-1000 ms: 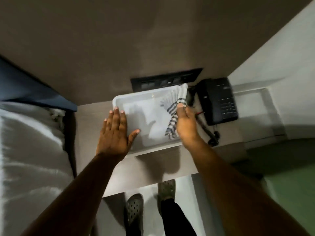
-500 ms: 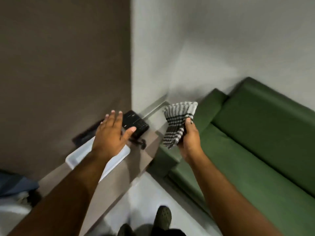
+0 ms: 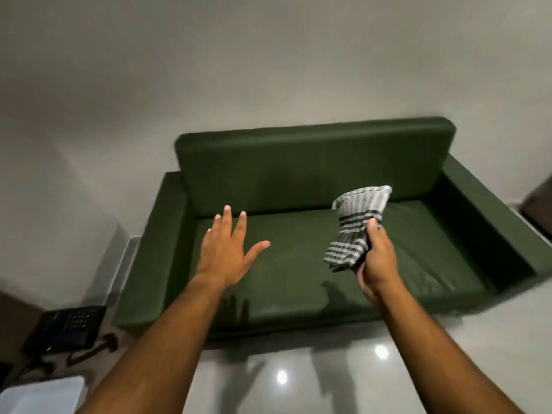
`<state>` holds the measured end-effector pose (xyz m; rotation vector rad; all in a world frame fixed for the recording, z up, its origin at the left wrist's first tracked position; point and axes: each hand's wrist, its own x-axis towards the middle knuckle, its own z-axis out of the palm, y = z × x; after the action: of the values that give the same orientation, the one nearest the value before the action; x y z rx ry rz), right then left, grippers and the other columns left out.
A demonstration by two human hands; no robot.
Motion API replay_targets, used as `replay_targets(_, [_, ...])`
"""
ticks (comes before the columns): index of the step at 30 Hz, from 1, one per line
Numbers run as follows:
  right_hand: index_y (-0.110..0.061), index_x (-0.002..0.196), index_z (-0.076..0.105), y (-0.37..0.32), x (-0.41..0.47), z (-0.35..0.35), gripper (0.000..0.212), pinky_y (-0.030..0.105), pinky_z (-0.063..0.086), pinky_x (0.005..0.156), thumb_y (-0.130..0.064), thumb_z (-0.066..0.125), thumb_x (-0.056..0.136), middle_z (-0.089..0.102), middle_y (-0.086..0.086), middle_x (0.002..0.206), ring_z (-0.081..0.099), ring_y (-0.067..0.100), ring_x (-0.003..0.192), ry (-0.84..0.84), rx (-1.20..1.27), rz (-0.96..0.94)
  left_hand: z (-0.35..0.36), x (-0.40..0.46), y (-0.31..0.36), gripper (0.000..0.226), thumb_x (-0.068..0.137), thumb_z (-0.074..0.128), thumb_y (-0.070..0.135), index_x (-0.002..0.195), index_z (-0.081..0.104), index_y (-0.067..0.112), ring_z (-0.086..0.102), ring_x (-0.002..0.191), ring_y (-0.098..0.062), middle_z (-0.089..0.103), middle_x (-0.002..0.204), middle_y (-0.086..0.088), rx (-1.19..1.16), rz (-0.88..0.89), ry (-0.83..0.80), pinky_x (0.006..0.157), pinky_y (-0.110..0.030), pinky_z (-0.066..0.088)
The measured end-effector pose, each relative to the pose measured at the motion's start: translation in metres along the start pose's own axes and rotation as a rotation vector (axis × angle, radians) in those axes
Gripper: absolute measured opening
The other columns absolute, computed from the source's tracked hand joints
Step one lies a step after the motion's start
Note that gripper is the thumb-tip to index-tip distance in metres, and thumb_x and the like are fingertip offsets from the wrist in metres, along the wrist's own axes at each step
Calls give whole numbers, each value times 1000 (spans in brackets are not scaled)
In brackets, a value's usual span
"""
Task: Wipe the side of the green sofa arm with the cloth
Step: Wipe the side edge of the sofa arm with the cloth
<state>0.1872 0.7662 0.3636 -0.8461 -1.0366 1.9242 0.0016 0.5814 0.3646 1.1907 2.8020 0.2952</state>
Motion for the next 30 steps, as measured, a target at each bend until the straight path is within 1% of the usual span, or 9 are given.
replay_targets(4, [-25, 95, 63, -37, 6, -136, 24, 35, 49, 77, -31, 41, 100, 70, -9, 79, 60, 11, 78, 199, 12, -43, 45, 23, 128, 103, 76, 8, 86, 158, 10, 24, 3, 154, -31, -2, 167, -12, 78, 257, -110, 122, -46, 14])
replay_targets(11, [-26, 94, 56, -27, -13, -306, 19, 31, 41, 58, -36, 41, 100, 44, 1, 73, 44, 15, 60, 491, 103, -28, 154, 43, 300, 102, 74, 7, 85, 157, 15, 25, 8, 154, -32, 4, 167, -13, 223, 677, -311, 122, -48, 16])
replay_targets(14, [-28, 83, 52, 18, -15, -352, 22, 29, 35, 48, -40, 40, 98, 29, -1, 62, 31, 15, 47, 566, 143, -13, 220, 58, 341, 101, 76, 9, 83, 157, 20, 23, 12, 153, -35, 9, 166, -15, 257, 822, -355, 120, -50, 19])
replay_targets(16, [-34, 81, 53, 67, -8, -378, 22, 29, 38, 47, -41, 41, 98, 34, -2, 62, 36, 15, 48, 627, 137, 3, 279, 71, 362, 100, 76, 10, 82, 156, 22, 22, 14, 152, -36, 11, 165, -16, 281, 893, -379, 120, -50, 21])
replay_targets(22, [-32, 104, 45, 263, 51, -420, 9, 34, 43, 51, -38, 41, 99, 44, -13, 56, 43, 14, 49, 732, 140, -9, 481, 125, 395, 83, 91, 28, 73, 157, 18, 24, 8, 153, -36, 6, 166, -15, 364, 1076, -406, 121, -53, 14])
replay_targets(24, [-36, 111, 49, 331, 75, -426, 25, 45, 46, 69, -50, 45, 91, 54, -17, 73, 52, 14, 64, 734, 55, 5, 538, 142, 390, 84, 89, 29, 75, 157, 13, 30, 0, 154, -34, 0, 167, -9, 477, 1104, -366, 121, -59, 8])
replay_targets(26, [-42, 129, 46, 392, 107, -430, 44, 48, 47, 92, -56, 43, 87, 61, -9, 108, 59, 17, 95, 714, 63, 54, 580, 155, 375, 87, 86, 33, 78, 157, 7, 35, -3, 153, -36, -3, 168, -6, 506, 1141, -253, 117, -66, 7])
replay_targets(28, [-47, 143, 28, 439, 139, -429, 48, 40, 36, 113, -48, 40, 96, 46, -4, 144, 47, 16, 129, 655, 82, 105, 602, 160, 362, 87, 85, 39, 76, 156, 9, 36, 2, 153, -38, 2, 168, -6, 439, 1172, -117, 115, -68, 11])
replay_targets(30, [-49, 140, 18, 471, 170, -420, 49, 21, 31, 110, -29, 41, 101, 37, 0, 151, 40, 16, 135, 652, 49, 81, 612, 161, 357, 84, 85, 42, 73, 156, 14, 36, 8, 153, -37, 8, 167, -6, 370, 1191, -24, 115, -68, 15])
